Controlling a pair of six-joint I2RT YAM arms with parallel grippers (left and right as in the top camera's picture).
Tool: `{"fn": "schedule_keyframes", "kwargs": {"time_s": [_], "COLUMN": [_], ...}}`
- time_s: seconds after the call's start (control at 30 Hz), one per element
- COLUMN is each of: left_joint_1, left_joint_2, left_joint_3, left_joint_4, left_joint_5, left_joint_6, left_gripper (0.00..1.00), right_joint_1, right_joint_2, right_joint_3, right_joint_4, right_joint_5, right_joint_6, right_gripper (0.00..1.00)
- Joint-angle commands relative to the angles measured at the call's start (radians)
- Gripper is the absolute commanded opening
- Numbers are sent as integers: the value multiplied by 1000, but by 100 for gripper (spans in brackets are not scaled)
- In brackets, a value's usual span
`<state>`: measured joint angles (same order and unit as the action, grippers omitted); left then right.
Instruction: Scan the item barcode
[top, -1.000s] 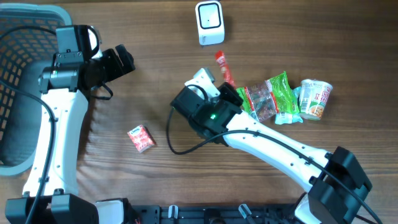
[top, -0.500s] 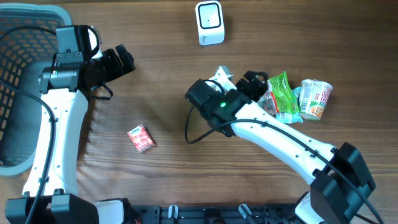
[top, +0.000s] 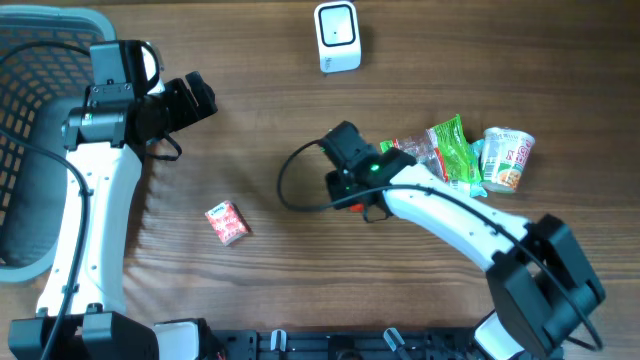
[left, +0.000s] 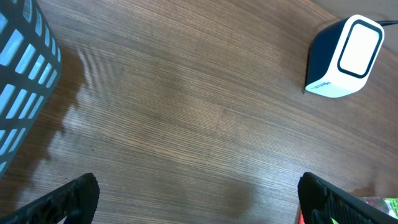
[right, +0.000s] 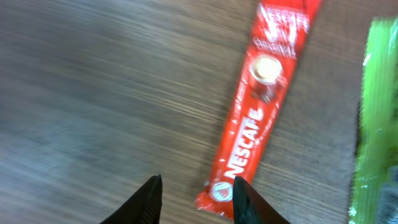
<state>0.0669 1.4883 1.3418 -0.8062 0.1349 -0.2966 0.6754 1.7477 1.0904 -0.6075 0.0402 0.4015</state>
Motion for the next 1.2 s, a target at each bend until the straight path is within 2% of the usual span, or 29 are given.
{"fn": "schedule_keyframes", "kwargs": {"time_s": [0.0, 0.17, 0.2, 0.33, 0.43, 0.53, 0.57, 0.7, 0.77, 0.9, 0.93, 0.97, 1.03, 1.17], "left_joint_1": [7, 7, 7, 7, 7, 7, 7, 7, 7, 7, 7, 7, 7, 7], "left_joint_2": [-7, -7, -7, -7, -7, -7, -7, -7, -7, -7, -7, -7, -7, -7], "left_joint_3": [6, 6, 6, 6, 6, 6, 6, 6, 6, 6, 6, 6, 6, 6], "left_joint_4": [2, 2, 2, 3, 2, 2, 2, 2, 2, 2, 2, 3, 2, 2], "left_joint_5": [-2, -2, -2, -2, -2, -2, -2, -2, -2, -2, -2, -2, -2, -2], "left_joint_6": [13, 13, 13, 13, 13, 13, 13, 13, 13, 13, 13, 13, 13, 13], "left_gripper": [100, 100, 100, 100, 100, 100, 100, 100, 100, 100, 100, 100, 100, 100], "right_joint_1": [-69, -70, -70, -71, -90, -116, -121, -117, -117, -117, -117, -117, -117, -118], "right_joint_2": [43, 88, 95, 100, 60, -67, -166, -303, -306, -253, -237, -225, -200, -203], "right_joint_3": [-68, -90, -90, -89, -60, -10, 2, 2, 0, -25, -29, -32, -32, -30], "right_joint_4": [58, 98, 101, 111, 52, -80, -136, -271, -335, -322, -315, -307, -274, -243], "right_joint_5": [-112, -139, -139, -120, -58, 76, 182, 472, 602, 646, 663, 671, 671, 661], "right_joint_6": [58, 44, 44, 43, -4, -34, -36, -25, 0, -10, -14, -40, -144, -160], "right_gripper": [49, 51, 47, 4, 4, 4, 4, 4, 4, 5, 33, 53, 83, 85]}}
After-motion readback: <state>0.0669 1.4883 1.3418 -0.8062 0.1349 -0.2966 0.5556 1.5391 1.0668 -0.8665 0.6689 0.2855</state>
